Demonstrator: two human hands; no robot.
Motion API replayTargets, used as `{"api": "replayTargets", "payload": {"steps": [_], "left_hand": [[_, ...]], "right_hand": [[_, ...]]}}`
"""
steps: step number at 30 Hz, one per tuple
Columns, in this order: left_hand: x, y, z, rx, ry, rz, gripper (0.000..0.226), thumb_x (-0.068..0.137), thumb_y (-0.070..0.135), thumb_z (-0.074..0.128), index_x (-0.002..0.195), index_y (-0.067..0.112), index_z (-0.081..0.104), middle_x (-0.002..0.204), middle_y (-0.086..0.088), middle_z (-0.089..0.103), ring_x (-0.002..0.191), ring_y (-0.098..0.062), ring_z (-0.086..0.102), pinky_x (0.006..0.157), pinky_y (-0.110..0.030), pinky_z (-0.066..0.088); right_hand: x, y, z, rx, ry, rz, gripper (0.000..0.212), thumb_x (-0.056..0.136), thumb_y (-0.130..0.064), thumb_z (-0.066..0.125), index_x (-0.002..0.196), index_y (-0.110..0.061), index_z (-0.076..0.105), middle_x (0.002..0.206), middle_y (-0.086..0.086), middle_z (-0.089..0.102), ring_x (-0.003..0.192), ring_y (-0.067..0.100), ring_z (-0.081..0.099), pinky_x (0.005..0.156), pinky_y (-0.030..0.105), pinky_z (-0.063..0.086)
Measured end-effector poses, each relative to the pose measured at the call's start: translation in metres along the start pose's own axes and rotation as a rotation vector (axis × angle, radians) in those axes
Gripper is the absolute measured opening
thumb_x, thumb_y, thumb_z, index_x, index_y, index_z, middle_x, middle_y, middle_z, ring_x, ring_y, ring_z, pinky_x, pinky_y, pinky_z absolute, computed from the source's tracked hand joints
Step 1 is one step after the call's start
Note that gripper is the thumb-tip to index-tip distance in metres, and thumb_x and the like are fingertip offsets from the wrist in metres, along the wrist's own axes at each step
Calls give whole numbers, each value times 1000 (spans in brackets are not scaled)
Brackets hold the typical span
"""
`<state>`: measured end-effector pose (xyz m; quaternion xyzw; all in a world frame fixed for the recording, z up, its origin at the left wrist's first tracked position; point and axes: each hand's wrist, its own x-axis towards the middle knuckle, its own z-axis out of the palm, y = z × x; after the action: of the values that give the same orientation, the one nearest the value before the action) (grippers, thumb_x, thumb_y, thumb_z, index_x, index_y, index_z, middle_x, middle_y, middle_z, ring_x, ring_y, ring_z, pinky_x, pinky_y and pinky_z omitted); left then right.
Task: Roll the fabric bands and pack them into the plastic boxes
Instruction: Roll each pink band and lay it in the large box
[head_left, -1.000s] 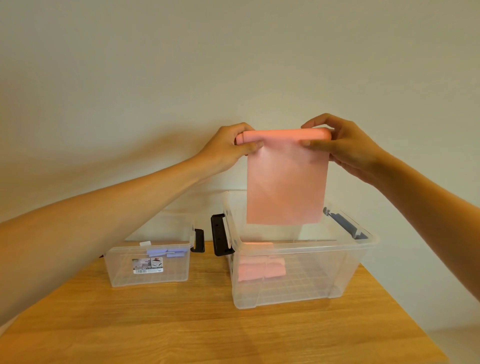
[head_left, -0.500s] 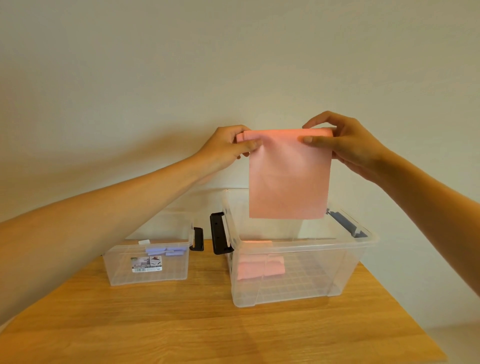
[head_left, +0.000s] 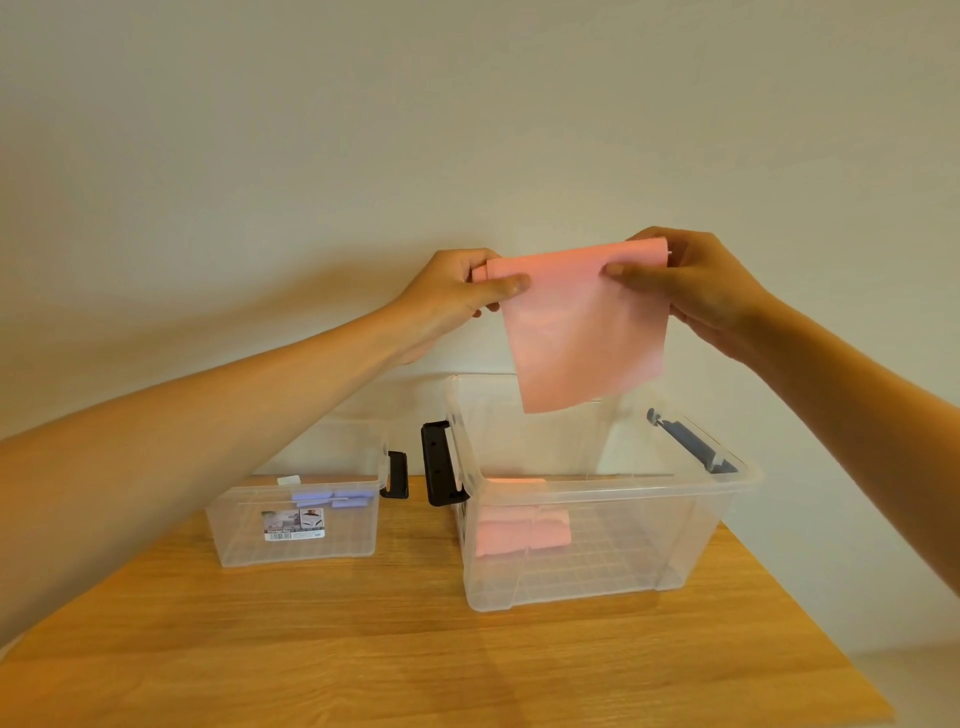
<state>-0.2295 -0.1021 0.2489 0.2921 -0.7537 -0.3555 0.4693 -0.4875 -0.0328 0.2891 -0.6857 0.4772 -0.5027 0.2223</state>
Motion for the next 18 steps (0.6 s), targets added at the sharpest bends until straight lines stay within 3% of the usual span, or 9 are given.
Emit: {"api": "replayTargets", "payload": {"steps": [5, 10, 15, 18], "left_hand": [[0, -1, 0, 31, 2, -16, 23, 93, 26, 71, 107, 7, 70, 88, 5, 68, 72, -4, 59, 70, -21, 44], [-1, -2, 3, -53, -7, -77, 18, 98, 32, 64, 89, 19, 71, 74, 17, 67, 67, -1, 60, 74, -25, 45], [-2, -2, -2, -18, -79, -60, 21, 91, 31, 74, 104, 15, 71, 91, 4, 69, 81, -10, 60, 73, -25, 43], [0, -3, -2, 52, -97, -13, 14, 87, 21, 78, 97, 18, 70, 85, 6, 65, 79, -8, 54, 69, -25, 41]], "right_hand": [[-1, -3, 4, -32, -7, 9, 20, 91, -31, 74, 102, -13, 72, 92, -2, 75, 80, 14, 71, 71, 29, 58], [1, -3, 4, 10, -28, 14, 36, 82, -26, 83, 115, -20, 69, 98, 7, 68, 81, 18, 67, 69, 30, 55], [3, -2, 3, -43, 5, -34, 32, 83, -20, 83, 105, -2, 69, 92, 5, 70, 80, 18, 67, 67, 32, 55], [3, -2, 5, -47, 31, -26, 35, 85, -25, 81, 104, 2, 68, 87, 6, 69, 76, 18, 66, 65, 31, 52]]}}
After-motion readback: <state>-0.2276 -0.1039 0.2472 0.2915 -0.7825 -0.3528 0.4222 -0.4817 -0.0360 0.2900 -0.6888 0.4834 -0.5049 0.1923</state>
